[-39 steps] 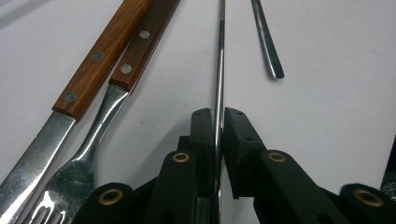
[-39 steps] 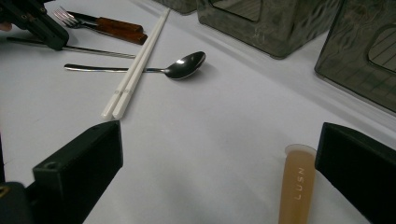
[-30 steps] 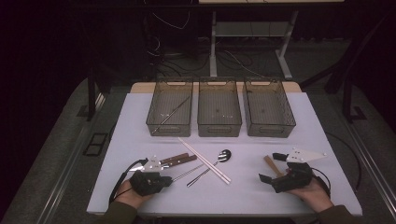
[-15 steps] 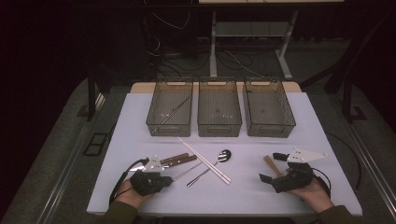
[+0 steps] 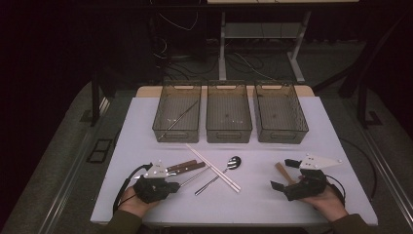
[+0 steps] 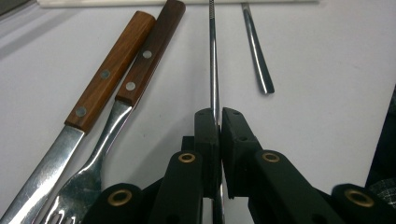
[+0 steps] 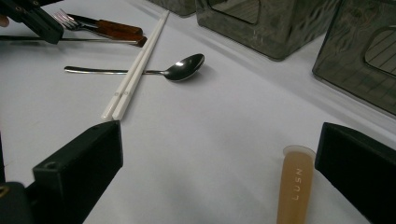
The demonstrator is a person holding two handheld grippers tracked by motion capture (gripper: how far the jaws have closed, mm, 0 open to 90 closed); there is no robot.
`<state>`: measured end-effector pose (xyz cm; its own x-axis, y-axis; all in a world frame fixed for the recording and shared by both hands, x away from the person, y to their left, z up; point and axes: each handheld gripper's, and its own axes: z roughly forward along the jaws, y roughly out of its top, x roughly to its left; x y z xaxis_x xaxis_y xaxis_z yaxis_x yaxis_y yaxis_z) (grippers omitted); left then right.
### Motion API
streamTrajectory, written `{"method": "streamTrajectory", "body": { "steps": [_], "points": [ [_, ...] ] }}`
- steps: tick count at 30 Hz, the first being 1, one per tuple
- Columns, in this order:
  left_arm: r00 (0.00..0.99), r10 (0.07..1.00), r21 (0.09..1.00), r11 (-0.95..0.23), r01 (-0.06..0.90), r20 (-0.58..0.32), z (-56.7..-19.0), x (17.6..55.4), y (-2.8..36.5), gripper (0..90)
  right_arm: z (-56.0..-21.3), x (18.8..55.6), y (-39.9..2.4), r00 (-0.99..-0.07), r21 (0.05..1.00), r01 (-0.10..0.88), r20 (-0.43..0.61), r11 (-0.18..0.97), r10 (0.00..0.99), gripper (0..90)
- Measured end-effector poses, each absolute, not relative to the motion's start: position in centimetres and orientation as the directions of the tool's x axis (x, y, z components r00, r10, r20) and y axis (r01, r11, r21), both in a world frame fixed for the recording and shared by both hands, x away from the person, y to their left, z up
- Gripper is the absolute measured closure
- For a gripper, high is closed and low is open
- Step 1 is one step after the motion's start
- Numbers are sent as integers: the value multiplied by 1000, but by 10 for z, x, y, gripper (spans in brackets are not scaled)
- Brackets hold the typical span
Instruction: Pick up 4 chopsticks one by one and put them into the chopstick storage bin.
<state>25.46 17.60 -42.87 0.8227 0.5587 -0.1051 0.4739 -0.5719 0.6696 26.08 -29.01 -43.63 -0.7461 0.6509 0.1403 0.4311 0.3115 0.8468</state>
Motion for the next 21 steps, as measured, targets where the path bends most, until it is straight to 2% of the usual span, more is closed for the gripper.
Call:
{"method": "streamTrajectory", "body": {
  "steps": [21],
  "points": [
    [787, 591, 716, -472, 514, -176, -414, 262, 178, 850, -437, 261, -291, -744, 848, 433, 147, 304, 652, 10]
  ]
}}
